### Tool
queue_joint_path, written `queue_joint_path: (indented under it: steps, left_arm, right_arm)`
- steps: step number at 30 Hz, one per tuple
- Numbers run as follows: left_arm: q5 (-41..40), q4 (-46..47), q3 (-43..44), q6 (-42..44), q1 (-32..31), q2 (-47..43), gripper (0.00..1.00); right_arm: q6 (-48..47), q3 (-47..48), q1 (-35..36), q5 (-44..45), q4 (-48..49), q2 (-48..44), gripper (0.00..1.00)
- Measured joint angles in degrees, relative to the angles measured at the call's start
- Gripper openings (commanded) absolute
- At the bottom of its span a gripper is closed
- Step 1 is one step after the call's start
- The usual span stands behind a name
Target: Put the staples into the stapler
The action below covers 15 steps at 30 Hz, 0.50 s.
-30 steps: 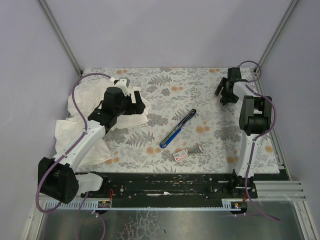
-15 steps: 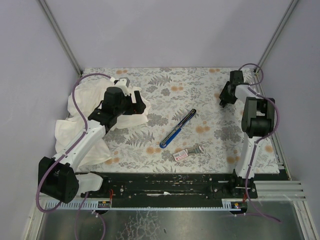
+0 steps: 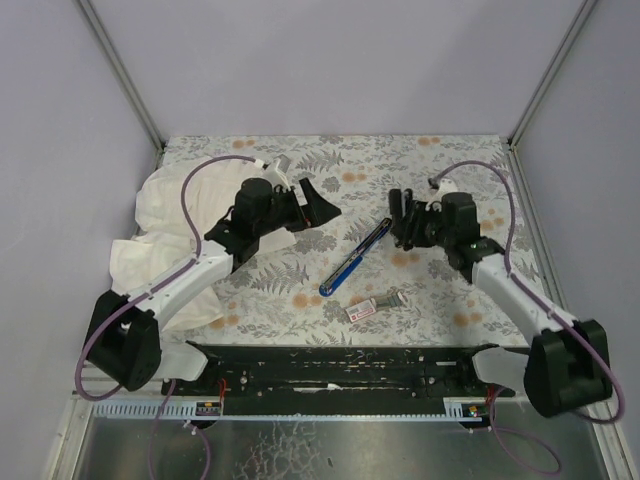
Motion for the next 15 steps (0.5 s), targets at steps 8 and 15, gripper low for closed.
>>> queue_joint_path:
  steps: [8,15]
  left_arm:
    - [5.5,7.3,0.0,-9.9,-2.4,4.6,0.85]
    - [6.8,9.9,0.2,-13.1,-4.5,6.8,0.82]
  right_arm:
    - [1.1,-15.0,15.5,-3.8,13.4,-13.6,0.00]
    - [1.3,-16.8,19.3,-4.1,15.2,-14.2,0.00]
